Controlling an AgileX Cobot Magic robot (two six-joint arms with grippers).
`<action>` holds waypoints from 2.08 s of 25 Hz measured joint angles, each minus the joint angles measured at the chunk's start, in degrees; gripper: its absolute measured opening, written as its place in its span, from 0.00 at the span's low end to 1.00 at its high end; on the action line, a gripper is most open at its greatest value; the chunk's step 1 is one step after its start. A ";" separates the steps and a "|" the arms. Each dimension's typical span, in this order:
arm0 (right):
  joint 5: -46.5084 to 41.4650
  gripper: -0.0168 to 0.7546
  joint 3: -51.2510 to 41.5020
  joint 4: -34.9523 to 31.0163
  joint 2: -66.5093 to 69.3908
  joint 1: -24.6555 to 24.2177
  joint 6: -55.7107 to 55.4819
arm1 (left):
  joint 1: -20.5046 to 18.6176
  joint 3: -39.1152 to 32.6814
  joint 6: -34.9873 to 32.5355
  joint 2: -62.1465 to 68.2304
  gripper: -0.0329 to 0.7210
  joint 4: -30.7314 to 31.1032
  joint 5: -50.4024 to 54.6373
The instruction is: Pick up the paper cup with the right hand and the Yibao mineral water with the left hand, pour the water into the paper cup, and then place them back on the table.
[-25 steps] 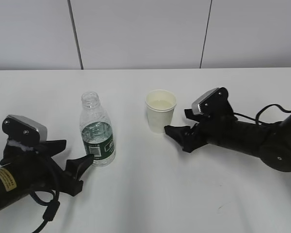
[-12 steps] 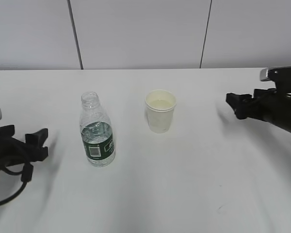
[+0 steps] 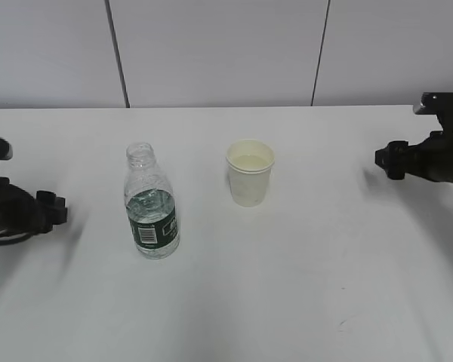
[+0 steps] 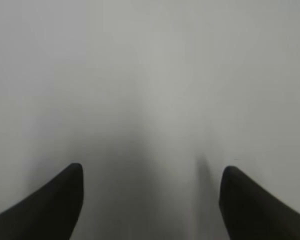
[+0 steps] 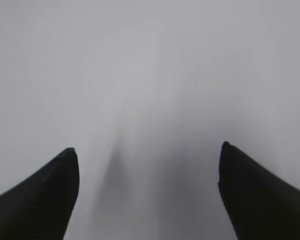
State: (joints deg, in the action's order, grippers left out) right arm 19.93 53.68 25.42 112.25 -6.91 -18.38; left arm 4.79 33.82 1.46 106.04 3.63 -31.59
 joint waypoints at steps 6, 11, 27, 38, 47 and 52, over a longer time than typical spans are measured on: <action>-23.28 0.85 8.97 6.35 -2.30 0.00 -6.81 | 0.00 15.92 0.00 -3.44 0.73 0.18 33.59; -42.15 0.83 15.49 3.06 -2.53 0.00 -3.87 | 0.00 28.63 -0.05 -3.44 0.72 0.61 54.96; -82.45 0.78 34.82 -22.65 -2.53 0.00 26.36 | 0.00 41.07 -0.22 -3.39 0.71 4.99 90.85; -89.54 0.77 30.00 -28.39 -11.30 0.00 30.51 | 0.00 33.52 -3.28 -12.17 0.70 -1.64 93.46; -88.12 0.77 10.31 -30.33 -29.06 0.00 31.42 | 0.00 17.71 -3.45 -30.89 0.70 -2.51 92.35; -87.28 0.77 0.52 -30.61 -40.63 0.00 31.77 | 0.00 11.85 -3.45 -44.31 0.70 -5.22 94.71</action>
State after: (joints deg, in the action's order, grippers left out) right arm -67.35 54.20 -5.19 71.61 -6.91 13.38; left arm 4.79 45.67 -1.99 61.74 -1.59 63.11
